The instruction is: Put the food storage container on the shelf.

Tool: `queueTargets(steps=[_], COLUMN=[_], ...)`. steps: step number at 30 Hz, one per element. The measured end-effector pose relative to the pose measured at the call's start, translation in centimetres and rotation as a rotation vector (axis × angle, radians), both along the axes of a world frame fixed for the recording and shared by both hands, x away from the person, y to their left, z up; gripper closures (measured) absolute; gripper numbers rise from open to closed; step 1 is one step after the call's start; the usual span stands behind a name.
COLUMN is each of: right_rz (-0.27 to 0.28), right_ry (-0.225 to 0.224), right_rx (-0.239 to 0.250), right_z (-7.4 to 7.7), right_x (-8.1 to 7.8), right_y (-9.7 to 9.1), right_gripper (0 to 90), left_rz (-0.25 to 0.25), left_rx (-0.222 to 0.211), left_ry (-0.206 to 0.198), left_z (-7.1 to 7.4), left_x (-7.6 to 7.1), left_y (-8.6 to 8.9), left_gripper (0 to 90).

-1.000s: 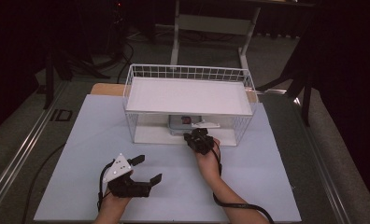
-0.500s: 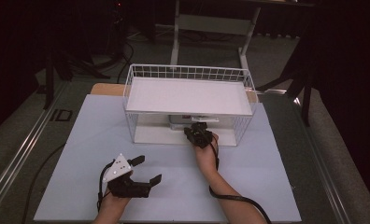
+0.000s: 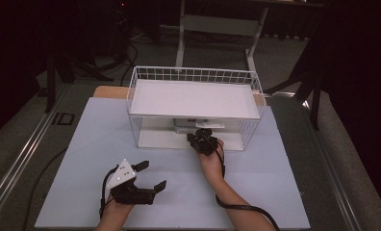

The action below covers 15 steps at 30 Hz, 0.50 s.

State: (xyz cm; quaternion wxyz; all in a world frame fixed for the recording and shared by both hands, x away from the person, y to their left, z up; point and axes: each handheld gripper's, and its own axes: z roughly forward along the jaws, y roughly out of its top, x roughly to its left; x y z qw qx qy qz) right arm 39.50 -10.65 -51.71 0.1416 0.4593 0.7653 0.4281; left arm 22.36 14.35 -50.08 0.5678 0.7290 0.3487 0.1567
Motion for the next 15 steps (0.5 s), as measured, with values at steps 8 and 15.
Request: queueTargets(steps=[8, 15], right_rz=[0.063, 0.111], right_ry=[-0.027, -0.018], right_rx=[0.028, 0.068], right_z=[0.6, 1.5], right_x=[-2.2, -3.9], right_y=[-0.4, -1.3], right_gripper=[55.2, 21.1], left_rz=[0.016, 0.02], left_rx=[-0.003, -0.002], left_ry=[-0.002, -0.003], left_z=[0.1, 0.2], left_x=[-0.2, -0.2], left_y=[0.2, 0.2], left_gripper=[8.5, 8.5])
